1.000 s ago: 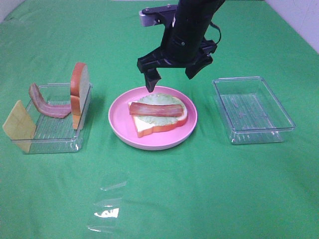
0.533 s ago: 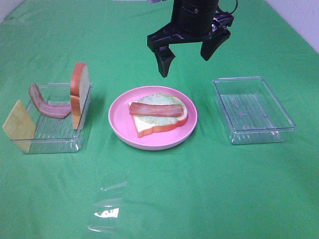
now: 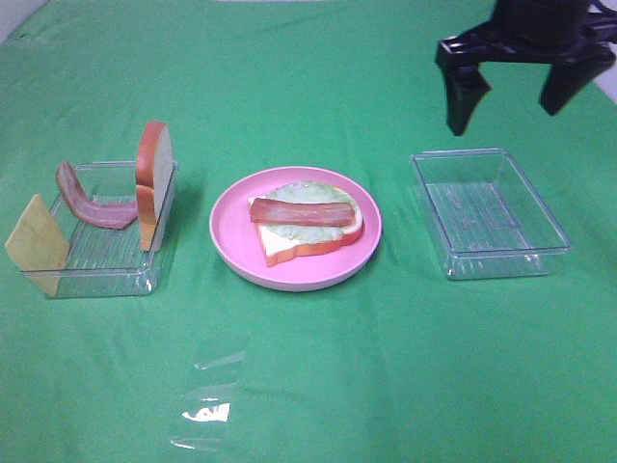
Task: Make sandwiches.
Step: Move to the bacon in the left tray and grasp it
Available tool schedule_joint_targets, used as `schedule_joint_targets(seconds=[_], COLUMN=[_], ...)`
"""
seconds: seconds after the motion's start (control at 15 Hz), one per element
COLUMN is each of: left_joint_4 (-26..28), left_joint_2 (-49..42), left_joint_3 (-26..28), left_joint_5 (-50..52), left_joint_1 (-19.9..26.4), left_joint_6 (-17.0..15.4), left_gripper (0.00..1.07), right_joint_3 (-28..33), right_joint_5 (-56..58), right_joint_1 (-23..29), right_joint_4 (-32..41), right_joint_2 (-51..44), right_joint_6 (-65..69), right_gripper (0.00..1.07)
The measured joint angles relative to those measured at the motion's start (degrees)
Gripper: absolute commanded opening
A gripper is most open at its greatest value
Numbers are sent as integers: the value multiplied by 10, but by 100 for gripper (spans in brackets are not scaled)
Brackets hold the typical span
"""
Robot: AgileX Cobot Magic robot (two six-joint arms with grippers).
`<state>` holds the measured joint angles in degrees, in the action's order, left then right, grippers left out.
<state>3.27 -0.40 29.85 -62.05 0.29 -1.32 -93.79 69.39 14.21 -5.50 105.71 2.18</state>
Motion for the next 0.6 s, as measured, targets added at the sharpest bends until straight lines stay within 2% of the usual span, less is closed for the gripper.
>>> schedule_joint_targets(seconds=[0.33,0.53,0.6], left_joint_4=[0,0,0], left_joint_2=[0,0,0], left_joint_3=[0,0,0], left_joint_5=[0,0,0], left_joint_1=[0,0,0], left_joint_6=[0,0,0], left_gripper=[98,98,98], right_joint_3=[131,193,232], right_joint_5=[1,1,1], right_joint_1=[-133,-157,-157], right_joint_4=[6,22,48], right_joint_2=[-73,-138,-194], right_joint_6=[2,2,1], right_gripper=[98,98,98])
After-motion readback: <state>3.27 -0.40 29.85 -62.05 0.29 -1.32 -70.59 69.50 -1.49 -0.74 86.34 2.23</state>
